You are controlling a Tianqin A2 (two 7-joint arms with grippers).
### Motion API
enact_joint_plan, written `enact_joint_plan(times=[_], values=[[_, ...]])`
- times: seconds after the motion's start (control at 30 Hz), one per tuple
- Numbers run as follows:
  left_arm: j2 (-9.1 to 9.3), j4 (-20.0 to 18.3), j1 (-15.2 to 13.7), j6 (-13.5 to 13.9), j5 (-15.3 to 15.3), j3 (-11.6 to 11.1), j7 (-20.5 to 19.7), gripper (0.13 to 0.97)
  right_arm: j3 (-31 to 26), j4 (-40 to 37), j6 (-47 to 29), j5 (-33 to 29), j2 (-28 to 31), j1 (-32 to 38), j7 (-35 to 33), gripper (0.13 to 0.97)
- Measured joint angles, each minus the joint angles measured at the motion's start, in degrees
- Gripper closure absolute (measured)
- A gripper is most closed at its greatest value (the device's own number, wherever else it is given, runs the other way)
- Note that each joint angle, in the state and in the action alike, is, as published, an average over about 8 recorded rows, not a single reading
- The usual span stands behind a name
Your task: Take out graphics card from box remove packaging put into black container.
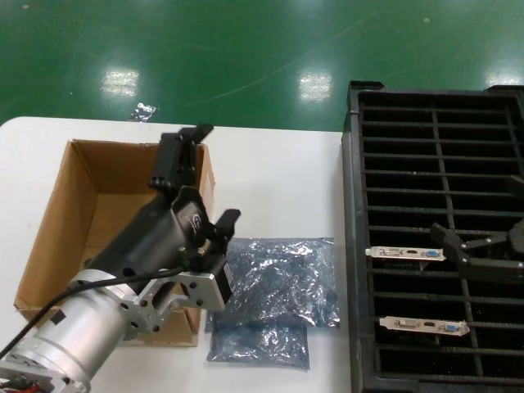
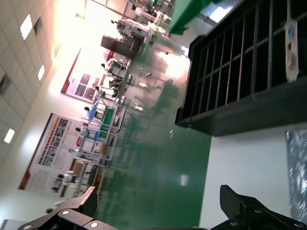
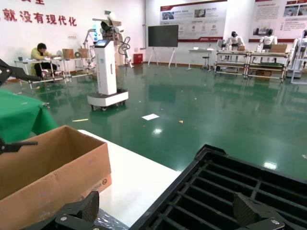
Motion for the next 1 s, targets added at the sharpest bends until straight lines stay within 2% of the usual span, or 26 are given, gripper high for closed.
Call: enact_joint_plan(times=[0.27,0.57,1.0], values=[[-0.21,2.52,1.00,-3.24,-7.23,-0.31,-0.35,0.177,-0.92,-0.91,4.54,1.38,-2.24,-1.22,-3.70,0.129],[-0.47,5.49,2.19,-7.12,-15.85,-0.71,-0.78,0.132,-2.00,-2.00,9.92,3.02,-4.90,-2.67,-8.09,0.129],[-0.85,9.78,3.91,-12.70,-28.26,-1.29,-1.39,0.132,-3.57,-3.56,17.72,5.38,-8.75,-4.77,-14.40,0.129]])
